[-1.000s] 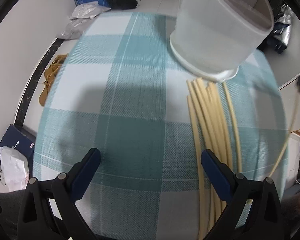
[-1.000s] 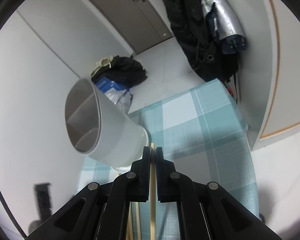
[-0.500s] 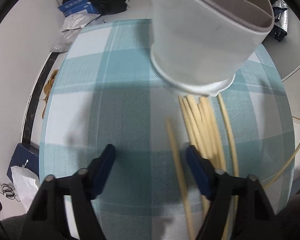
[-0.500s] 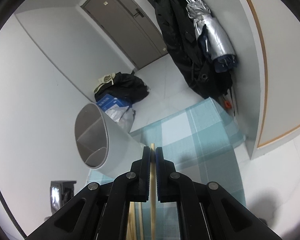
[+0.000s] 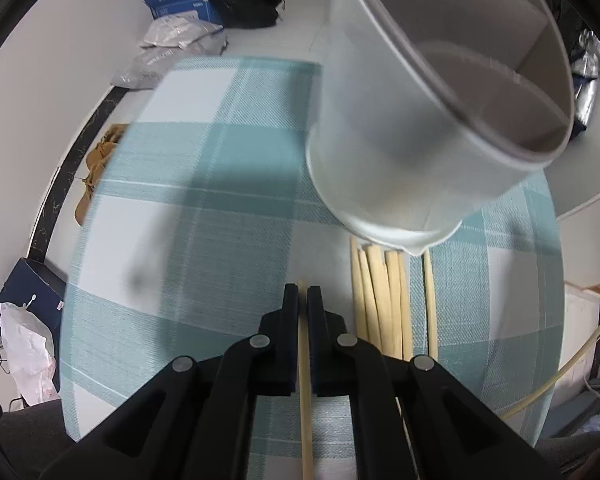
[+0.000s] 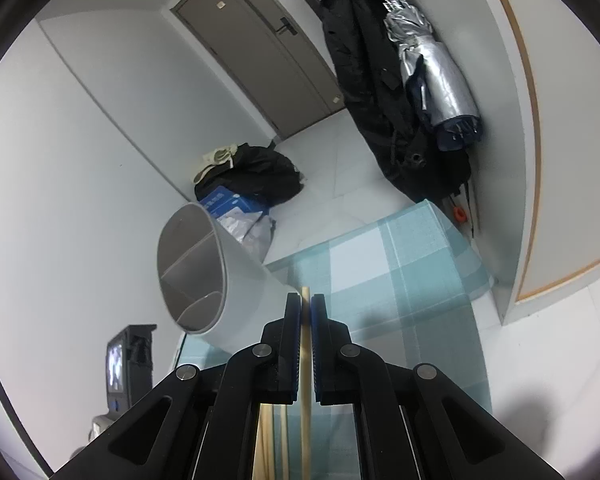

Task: Organize utensils
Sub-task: 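Grasp a chopstick with the left tool while the right tool holds its chopstick, then carry both held chopsticks up over the white utensil holder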

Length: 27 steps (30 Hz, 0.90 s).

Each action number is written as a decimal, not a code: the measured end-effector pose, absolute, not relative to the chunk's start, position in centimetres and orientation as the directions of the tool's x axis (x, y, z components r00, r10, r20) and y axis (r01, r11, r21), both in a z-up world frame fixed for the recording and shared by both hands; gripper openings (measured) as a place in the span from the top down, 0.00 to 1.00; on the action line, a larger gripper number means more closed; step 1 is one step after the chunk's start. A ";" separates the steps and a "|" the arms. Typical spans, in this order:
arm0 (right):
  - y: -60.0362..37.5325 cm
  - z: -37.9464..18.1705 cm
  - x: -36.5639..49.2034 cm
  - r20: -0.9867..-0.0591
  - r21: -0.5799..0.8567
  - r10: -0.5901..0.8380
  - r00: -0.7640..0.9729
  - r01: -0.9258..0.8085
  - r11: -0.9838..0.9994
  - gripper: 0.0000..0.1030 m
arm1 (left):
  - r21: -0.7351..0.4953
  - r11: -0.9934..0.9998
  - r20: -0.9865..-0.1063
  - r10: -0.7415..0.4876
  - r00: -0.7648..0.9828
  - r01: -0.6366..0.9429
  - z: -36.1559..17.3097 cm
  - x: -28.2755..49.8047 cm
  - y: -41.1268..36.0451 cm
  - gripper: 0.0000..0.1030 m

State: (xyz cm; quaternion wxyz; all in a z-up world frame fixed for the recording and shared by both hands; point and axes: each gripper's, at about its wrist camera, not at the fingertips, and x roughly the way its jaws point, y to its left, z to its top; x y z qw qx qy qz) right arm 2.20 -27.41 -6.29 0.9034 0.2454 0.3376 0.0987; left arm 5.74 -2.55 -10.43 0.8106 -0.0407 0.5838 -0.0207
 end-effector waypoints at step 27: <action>-19.2 -1.8 -3.3 -0.438 0.233 0.327 0.837 -0.246 0.941 0.96 | -0.243 0.956 -0.703 -0.290 0.650 0.163 0.7 0.9 0.4 0.99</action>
